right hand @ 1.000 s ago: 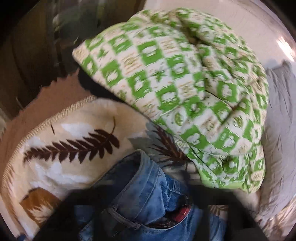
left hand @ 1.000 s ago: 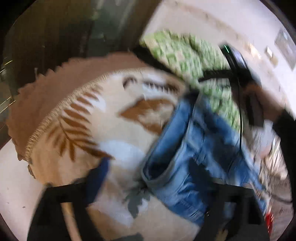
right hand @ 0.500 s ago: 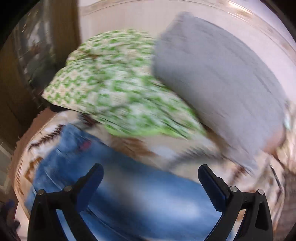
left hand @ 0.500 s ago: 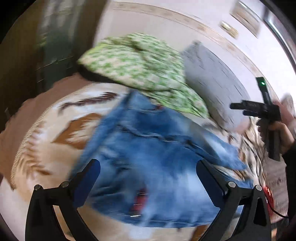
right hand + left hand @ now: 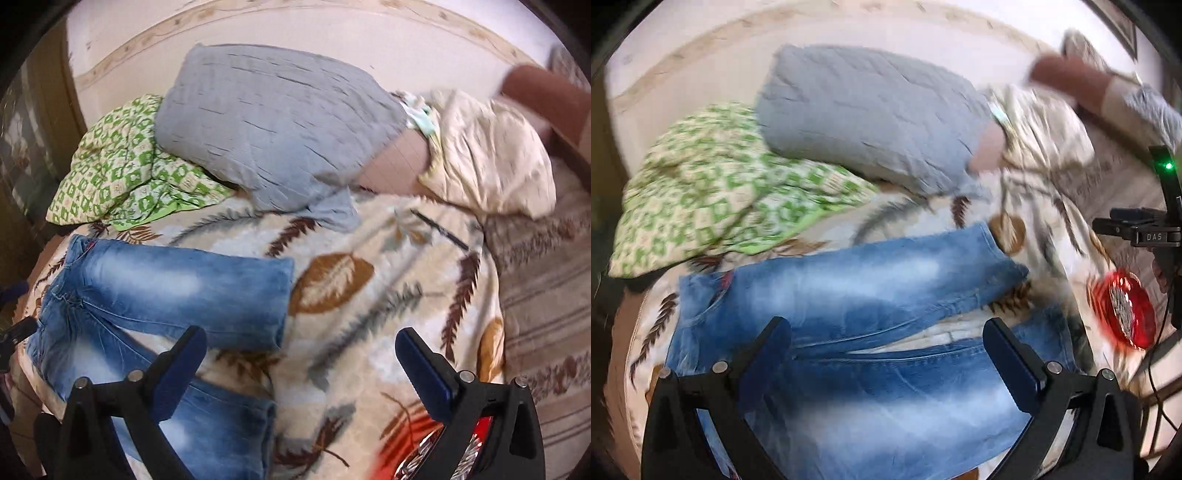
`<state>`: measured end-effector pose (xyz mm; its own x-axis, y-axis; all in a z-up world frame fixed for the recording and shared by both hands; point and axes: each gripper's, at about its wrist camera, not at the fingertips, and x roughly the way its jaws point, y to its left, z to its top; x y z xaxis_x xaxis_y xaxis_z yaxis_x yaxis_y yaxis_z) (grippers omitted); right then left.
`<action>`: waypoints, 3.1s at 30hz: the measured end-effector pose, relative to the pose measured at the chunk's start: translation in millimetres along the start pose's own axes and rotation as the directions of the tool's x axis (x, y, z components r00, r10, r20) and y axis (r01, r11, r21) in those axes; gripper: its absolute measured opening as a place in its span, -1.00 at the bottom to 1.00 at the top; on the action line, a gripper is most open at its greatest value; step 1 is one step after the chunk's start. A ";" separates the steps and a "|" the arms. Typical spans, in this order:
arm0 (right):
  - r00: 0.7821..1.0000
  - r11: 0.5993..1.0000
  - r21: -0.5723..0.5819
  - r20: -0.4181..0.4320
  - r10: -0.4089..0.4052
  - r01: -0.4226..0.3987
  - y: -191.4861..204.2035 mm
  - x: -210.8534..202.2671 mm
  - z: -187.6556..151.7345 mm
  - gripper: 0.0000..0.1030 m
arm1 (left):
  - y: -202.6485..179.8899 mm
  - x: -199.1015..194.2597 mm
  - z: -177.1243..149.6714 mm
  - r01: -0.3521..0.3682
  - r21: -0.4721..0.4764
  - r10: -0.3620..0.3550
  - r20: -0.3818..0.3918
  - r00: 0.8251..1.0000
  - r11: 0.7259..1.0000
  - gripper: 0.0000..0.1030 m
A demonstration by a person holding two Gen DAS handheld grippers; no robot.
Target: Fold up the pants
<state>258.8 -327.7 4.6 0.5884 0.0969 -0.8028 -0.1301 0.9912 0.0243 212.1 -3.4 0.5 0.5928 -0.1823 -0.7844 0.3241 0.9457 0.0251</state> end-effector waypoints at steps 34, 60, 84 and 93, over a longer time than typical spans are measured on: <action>0.859 0.904 0.359 -0.360 0.363 -0.232 -3.8 276.0 81.9 0.26 | 31.7 255.6 90.3 0.244 0.016 -0.221 -0.372 0.902 0.970 1.00; 0.937 0.962 0.128 -0.227 0.265 -0.241 9.8 229.5 85.5 -0.64 | -6.9 234.1 93.7 0.249 0.355 -0.108 -0.372 0.922 0.901 -0.88; 0.966 0.962 -0.115 -0.111 0.234 -0.246 63.2 9.0 -172.3 -0.78 | -68.5 21.4 -133.8 0.137 0.392 -0.148 -0.002 0.989 0.910 -0.89; 0.966 0.979 -0.016 -0.166 0.199 -0.205 52.7 1.0 -210.7 -0.78 | -90.0 39.6 -172.1 0.215 0.366 -0.194 -0.094 0.977 0.905 -0.89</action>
<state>84.4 -294.4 -120.5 0.4099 0.2760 -0.8693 -0.2608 0.9488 0.1783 79.5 -49.5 -139.5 0.4468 -0.3358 -0.8292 0.6907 0.7185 0.0812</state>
